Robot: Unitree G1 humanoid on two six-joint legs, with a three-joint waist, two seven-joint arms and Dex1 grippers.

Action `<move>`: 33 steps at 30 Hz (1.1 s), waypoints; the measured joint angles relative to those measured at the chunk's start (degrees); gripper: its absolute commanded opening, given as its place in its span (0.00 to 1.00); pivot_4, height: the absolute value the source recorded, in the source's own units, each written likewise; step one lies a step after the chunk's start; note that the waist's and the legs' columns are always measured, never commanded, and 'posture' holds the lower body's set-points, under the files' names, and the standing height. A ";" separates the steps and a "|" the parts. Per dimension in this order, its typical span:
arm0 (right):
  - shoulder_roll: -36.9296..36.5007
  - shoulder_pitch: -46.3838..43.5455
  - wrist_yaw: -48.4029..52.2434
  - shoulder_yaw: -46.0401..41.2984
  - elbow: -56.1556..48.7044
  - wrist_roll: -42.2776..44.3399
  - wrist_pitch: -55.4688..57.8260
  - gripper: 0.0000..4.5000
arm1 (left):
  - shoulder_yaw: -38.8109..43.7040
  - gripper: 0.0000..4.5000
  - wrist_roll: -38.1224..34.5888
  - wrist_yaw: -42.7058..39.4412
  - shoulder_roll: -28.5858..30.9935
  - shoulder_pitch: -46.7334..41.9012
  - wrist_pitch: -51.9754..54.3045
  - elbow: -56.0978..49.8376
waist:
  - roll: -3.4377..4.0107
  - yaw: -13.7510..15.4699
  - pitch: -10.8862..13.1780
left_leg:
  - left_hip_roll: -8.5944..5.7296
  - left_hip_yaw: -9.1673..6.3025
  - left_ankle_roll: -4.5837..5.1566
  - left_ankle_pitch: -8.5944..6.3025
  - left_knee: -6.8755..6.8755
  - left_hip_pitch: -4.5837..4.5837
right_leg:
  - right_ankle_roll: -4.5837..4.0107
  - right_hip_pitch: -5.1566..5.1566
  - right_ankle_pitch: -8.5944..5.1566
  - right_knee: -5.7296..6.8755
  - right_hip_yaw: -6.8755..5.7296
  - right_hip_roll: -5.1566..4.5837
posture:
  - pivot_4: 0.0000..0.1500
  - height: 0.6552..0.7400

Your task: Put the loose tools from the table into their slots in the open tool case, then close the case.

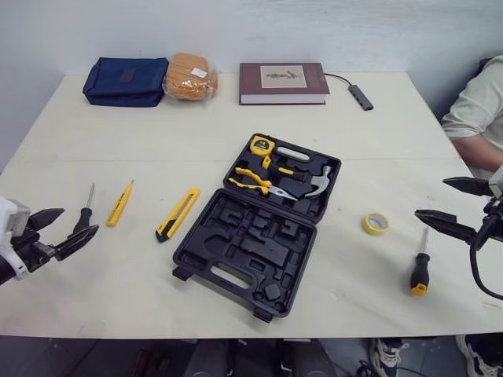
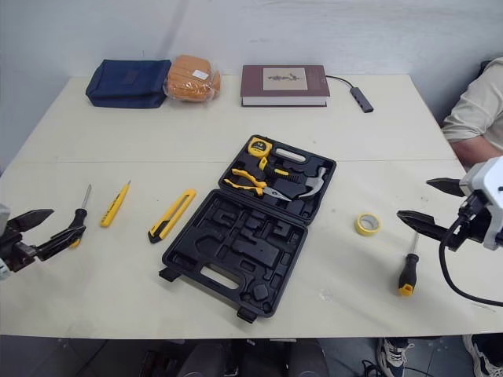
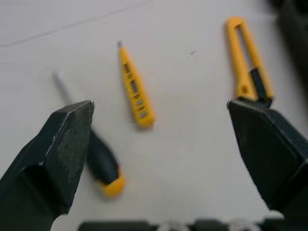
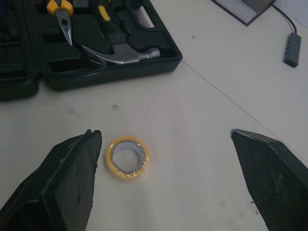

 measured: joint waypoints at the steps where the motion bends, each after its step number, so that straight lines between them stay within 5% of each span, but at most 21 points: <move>1: 1.69 -2.00 -2.04 1.49 -3.83 2.65 2.43 0.99 | -1.15 1.00 -0.72 3.76 -1.58 -1.60 3.73 -3.14 | 0.00 -0.01 0.00 | 0.01 0.04 0.00 0.00 0.06 0.03 | 0.00 -0.02 0.00 -0.01 0.09 -0.01 | 1.00 1.00; 5: 5.46 -9.92 -8.28 8.95 -16.76 13.08 9.85 0.99 | -6.66 1.00 -3.11 17.08 -7.49 -8.53 15.72 -13.23 | -0.07 0.37 0.04 | 0.10 0.06 -0.09 -0.10 0.48 -0.12 | 0.00 -0.18 0.00 0.18 0.23 0.12 | 1.00 1.00; 11: 7.29 -14.98 -14.80 14.77 -22.12 18.88 14.96 0.99 | -8.67 1.00 -6.02 29.02 -13.09 -17.22 28.05 -20.55 | -0.43 1.59 0.05 | 0.16 0.17 -0.04 -0.13 0.67 -0.22 | 0.02 -0.18 0.02 0.23 0.34 0.23 | 1.00 1.00; 17: 7.30 -10.98 -18.22 17.19 -22.50 16.28 15.94 0.99 | -17.08 1.00 -6.54 26.90 -10.16 -22.92 29.40 -20.92 | -0.45 2.12 0.03 | 0.14 0.31 0.00 -0.14 0.72 -0.22 | 0.07 -0.17 0.05 0.11 0.48 0.30 | 1.00 1.00; 22: 7.24 -5.36 -20.75 20.28 -22.04 10.58 15.90 1.00 | -27.72 0.94 -0.50 19.62 -6.48 -27.73 20.80 -10.08 | -0.45 2.03 0.03 | 0.25 0.41 -0.02 -0.14 0.71 -0.17 | 0.06 -0.23 0.05 0.06 0.61 0.47 | 1.00 1.00; 25: 7.27 -3.20 -21.59 21.15 -21.96 8.30 15.87 0.79 | -32.78 0.71 3.42 15.06 -6.20 -31.91 14.80 -2.64 | -0.45 1.79 0.03 | 0.37 0.43 -0.07 -0.17 0.73 -0.18 | 0.05 -0.24 0.05 0.05 0.68 0.65 | 1.00 1.00; 32: 8.50 -2.53 -23.43 24.23 -21.42 3.90 15.51 0.01 | -43.24 0.00 11.55 5.94 -7.82 -40.36 3.39 11.23 | -0.45 1.43 0.03 | 0.47 0.46 -0.10 -0.18 0.76 -0.18 | 0.02 -0.25 0.07 0.10 0.70 0.75 | 1.00 1.00; 33: 8.83 -2.56 -23.68 25.31 -21.13 3.01 15.28 0.00 | -44.11 0.00 12.84 5.25 -8.64 -41.39 1.81 13.41 | -0.45 1.43 0.03 | 0.47 0.47 -0.09 -0.18 0.77 -0.20 | 0.02 -0.26 0.07 0.11 0.70 0.74 | 1.00 1.00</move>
